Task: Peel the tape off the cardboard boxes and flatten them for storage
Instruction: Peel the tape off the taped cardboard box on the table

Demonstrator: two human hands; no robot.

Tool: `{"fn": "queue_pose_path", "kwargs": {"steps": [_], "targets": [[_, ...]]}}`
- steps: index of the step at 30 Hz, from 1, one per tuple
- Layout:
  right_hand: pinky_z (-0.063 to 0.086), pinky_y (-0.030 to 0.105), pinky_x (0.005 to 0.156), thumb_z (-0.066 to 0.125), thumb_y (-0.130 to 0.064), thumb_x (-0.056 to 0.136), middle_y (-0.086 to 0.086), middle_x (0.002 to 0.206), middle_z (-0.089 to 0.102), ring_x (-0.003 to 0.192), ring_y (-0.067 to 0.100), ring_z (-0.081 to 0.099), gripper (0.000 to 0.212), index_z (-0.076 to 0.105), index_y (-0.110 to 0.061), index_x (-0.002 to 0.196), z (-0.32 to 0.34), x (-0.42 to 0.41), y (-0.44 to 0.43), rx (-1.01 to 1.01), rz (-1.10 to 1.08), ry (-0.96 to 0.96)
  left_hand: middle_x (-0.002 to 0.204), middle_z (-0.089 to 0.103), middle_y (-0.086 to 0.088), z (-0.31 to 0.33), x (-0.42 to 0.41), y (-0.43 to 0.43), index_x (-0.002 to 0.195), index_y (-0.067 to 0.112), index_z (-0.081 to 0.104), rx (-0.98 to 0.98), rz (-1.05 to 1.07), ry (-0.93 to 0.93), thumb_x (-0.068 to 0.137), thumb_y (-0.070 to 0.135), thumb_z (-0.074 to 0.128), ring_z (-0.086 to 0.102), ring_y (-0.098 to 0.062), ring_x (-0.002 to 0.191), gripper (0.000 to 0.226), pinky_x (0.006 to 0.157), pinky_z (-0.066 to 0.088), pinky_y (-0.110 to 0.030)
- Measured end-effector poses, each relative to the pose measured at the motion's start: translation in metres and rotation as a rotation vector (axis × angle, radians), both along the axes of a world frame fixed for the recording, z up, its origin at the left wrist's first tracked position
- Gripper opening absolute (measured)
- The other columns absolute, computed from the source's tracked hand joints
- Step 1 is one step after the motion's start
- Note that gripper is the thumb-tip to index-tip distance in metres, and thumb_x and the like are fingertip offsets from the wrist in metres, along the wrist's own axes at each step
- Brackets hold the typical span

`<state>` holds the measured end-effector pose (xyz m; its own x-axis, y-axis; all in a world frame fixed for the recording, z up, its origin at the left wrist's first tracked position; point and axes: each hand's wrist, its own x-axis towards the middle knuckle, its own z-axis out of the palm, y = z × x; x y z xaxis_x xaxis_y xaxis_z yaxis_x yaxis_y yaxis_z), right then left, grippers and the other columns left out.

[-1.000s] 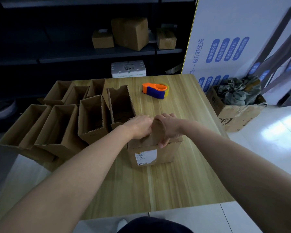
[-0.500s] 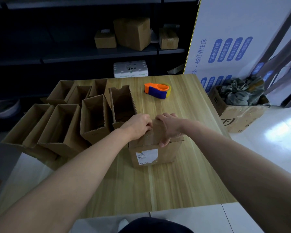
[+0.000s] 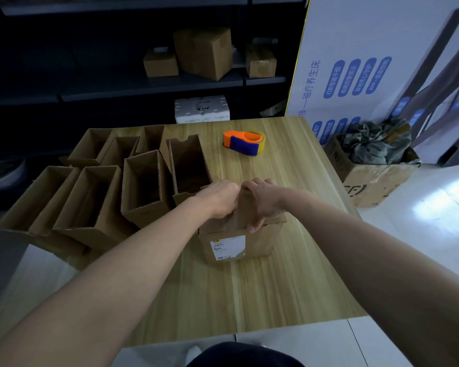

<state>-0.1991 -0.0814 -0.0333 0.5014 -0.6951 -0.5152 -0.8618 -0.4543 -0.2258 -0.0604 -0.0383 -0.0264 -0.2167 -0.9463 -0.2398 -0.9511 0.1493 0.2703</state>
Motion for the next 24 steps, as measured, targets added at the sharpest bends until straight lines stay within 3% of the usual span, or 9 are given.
{"fn": "queue_pose_path", "kwargs": {"steps": [4,8,11,14,17,21,24], "targets": [[0.032,0.049,0.109,0.086,-0.05,0.057,-0.001,0.149,0.024,0.137,0.027,0.019,0.124,0.01,-0.026,0.151,-0.003,-0.005,0.0,0.002,-0.011,-0.018,0.092,0.055,-0.002,-0.004,0.006,0.004,0.088,0.017,0.053,0.011,0.016,0.085,0.095,0.019,0.05,0.055,-0.017,0.083,0.008,0.074,0.048,-0.032],[0.009,0.052,0.118,0.084,-0.05,0.058,-0.004,0.158,0.003,0.145,0.027,0.0,0.131,-0.005,-0.027,0.152,-0.009,-0.006,0.007,-0.054,0.062,0.088,0.1,0.062,0.003,-0.002,0.018,0.011,0.103,0.02,0.062,0.06,0.125,0.265,0.095,0.026,0.054,0.059,-0.011,0.091,0.012,0.08,0.05,-0.029],[0.023,0.052,0.114,0.084,-0.046,0.059,0.004,0.151,0.023,0.138,0.03,0.021,0.12,0.009,-0.027,0.151,-0.005,-0.012,0.002,-0.095,0.034,0.088,0.106,0.06,0.003,0.007,0.022,0.016,0.109,0.019,0.06,-0.035,0.13,0.326,0.094,0.028,0.055,0.056,-0.01,0.094,0.018,0.08,0.047,-0.024],[0.039,0.046,0.102,0.079,-0.049,0.063,0.005,0.14,0.039,0.125,0.028,0.039,0.1,0.027,-0.024,0.145,0.017,-0.027,-0.01,0.04,-0.105,0.068,0.111,0.052,0.006,0.014,0.024,0.018,0.116,0.019,0.057,-0.047,0.119,0.353,0.09,0.039,0.059,0.052,-0.01,0.1,0.033,0.086,0.046,-0.026],[0.036,0.037,0.098,0.07,-0.05,0.075,0.002,0.133,0.05,0.121,0.025,0.047,0.072,0.046,-0.019,0.135,0.033,-0.041,-0.018,0.187,-0.254,0.013,0.125,0.045,0.006,0.015,0.021,0.02,0.126,0.022,0.051,0.007,0.101,0.359,0.085,0.045,0.064,0.044,-0.012,0.12,0.049,0.1,0.039,-0.029],[0.035,0.048,0.103,0.069,-0.061,0.069,0.005,0.135,0.051,0.126,0.031,0.044,0.08,0.047,-0.021,0.135,0.029,-0.054,-0.02,0.328,-0.508,-0.085,0.149,0.026,0.003,0.009,0.016,0.024,0.145,0.019,0.03,-0.036,0.109,0.356,0.087,0.036,0.065,0.023,-0.014,0.14,0.07,0.111,0.025,-0.033],[0.034,0.05,0.107,0.071,-0.051,0.072,0.006,0.135,0.049,0.125,0.03,0.044,0.071,0.047,-0.023,0.133,0.022,-0.064,-0.014,0.421,-0.548,-0.183,0.155,0.016,0.002,0.004,0.017,0.026,0.149,0.018,0.019,-0.018,0.175,0.394,0.086,0.035,0.066,0.02,-0.017,0.143,0.08,0.116,0.025,-0.04]]}}
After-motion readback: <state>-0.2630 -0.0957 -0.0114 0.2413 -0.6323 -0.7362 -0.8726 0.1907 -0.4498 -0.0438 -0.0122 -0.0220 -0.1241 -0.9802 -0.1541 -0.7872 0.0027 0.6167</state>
